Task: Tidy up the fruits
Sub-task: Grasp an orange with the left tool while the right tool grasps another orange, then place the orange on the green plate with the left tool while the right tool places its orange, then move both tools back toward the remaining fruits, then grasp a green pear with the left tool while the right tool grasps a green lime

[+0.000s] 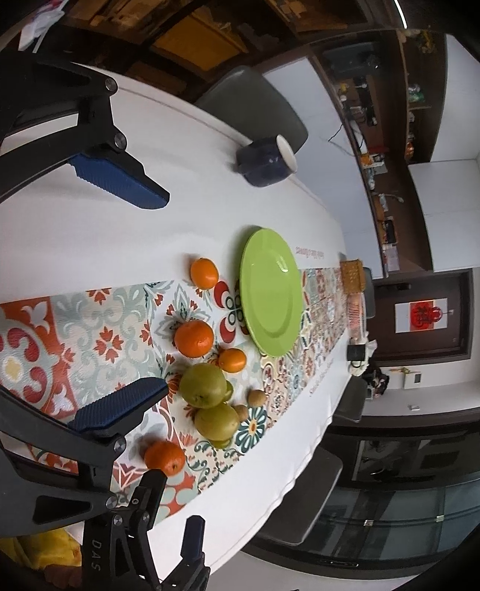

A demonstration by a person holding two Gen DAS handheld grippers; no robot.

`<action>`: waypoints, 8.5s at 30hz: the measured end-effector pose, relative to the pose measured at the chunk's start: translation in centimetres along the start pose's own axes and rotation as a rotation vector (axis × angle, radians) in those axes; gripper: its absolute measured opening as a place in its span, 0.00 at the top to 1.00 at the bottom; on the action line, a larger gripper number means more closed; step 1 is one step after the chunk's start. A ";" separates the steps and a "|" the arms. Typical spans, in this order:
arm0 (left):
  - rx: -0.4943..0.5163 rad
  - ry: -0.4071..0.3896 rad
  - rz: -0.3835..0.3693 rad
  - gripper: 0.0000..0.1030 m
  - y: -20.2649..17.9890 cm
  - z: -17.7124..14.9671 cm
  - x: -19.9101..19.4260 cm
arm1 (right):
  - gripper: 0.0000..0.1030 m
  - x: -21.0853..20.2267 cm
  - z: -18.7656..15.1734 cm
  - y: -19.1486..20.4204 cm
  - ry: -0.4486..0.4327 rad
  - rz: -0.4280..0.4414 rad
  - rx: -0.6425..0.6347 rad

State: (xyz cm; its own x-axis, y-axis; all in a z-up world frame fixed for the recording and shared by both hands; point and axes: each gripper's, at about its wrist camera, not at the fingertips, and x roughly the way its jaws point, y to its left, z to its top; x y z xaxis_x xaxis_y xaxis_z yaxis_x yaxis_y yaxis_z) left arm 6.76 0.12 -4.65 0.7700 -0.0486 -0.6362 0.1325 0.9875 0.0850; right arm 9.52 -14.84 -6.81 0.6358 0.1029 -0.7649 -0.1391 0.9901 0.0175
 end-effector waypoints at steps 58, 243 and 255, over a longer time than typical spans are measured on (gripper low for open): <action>0.015 0.239 -0.196 0.62 -1.8 2.4 11.8 | 0.59 6.4 2.8 -1.2 0.142 0.055 0.032; -0.014 0.303 -0.225 0.52 -4.6 5.5 12.2 | 0.72 11.1 7.7 -4.4 0.099 0.191 -0.146; -0.022 0.191 -0.217 0.52 -3.4 8.0 8.6 | 0.72 5.9 9.5 -3.3 -0.016 0.220 -0.149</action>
State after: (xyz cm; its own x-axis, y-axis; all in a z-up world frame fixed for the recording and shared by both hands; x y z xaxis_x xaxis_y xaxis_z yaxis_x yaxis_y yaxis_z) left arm 17.93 -4.82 -4.26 0.5931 -0.2322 -0.7709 0.2663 0.9602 -0.0843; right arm 20.95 -16.57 -5.22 0.5896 0.3171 -0.7429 -0.3849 0.9189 0.0867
